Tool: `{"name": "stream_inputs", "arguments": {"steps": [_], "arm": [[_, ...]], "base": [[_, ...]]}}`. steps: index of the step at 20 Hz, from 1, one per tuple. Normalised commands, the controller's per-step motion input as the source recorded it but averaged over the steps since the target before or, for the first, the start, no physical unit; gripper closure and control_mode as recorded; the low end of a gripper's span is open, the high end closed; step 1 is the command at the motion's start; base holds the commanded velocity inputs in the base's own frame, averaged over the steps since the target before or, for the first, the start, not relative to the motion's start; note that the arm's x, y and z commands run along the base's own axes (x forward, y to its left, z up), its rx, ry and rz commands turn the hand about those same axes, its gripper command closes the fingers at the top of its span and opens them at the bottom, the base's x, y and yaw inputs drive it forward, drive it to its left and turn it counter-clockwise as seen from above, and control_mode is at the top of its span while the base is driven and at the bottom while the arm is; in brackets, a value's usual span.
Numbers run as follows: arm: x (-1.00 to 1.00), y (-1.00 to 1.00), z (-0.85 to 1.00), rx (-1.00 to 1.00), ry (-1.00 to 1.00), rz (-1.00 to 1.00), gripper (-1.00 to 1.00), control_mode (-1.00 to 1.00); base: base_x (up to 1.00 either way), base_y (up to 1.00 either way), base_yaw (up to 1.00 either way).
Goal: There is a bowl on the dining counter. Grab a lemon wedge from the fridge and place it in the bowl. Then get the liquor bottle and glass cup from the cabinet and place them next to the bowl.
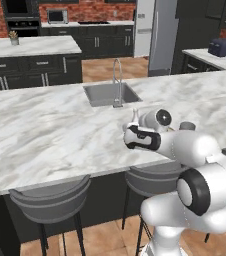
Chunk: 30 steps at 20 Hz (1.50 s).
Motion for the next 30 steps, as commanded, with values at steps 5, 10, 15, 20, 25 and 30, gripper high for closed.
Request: {"name": "stream_inputs", "arguments": {"steps": [5,10,15,20,25,30], "arm": [[0.08,-0.18,-0.05,0.00,-0.01,-0.03,1.00,-1.00],[0.08,-0.24,-0.06,0.00,-0.01,-0.02,1.00,-1.00],[0.11,-0.05,-0.13,0.00,0.00,0.00,1.00,-1.00],[0.05,0.00,-0.24,0.00,0.00,0.00,1.00,-1.00],[0.12,0.00,-0.26,0.00,0.00,0.00,1.00,-1.00],[0.14,0.00,-0.24,0.00,-0.03,0.00,1.00,-1.00]], "base": [[0.00,0.00,0.00],[0.00,0.00,0.00],[0.00,0.00,0.00],[0.00,0.00,0.00],[0.00,0.00,0.00],[0.00,0.00,0.00]]}}
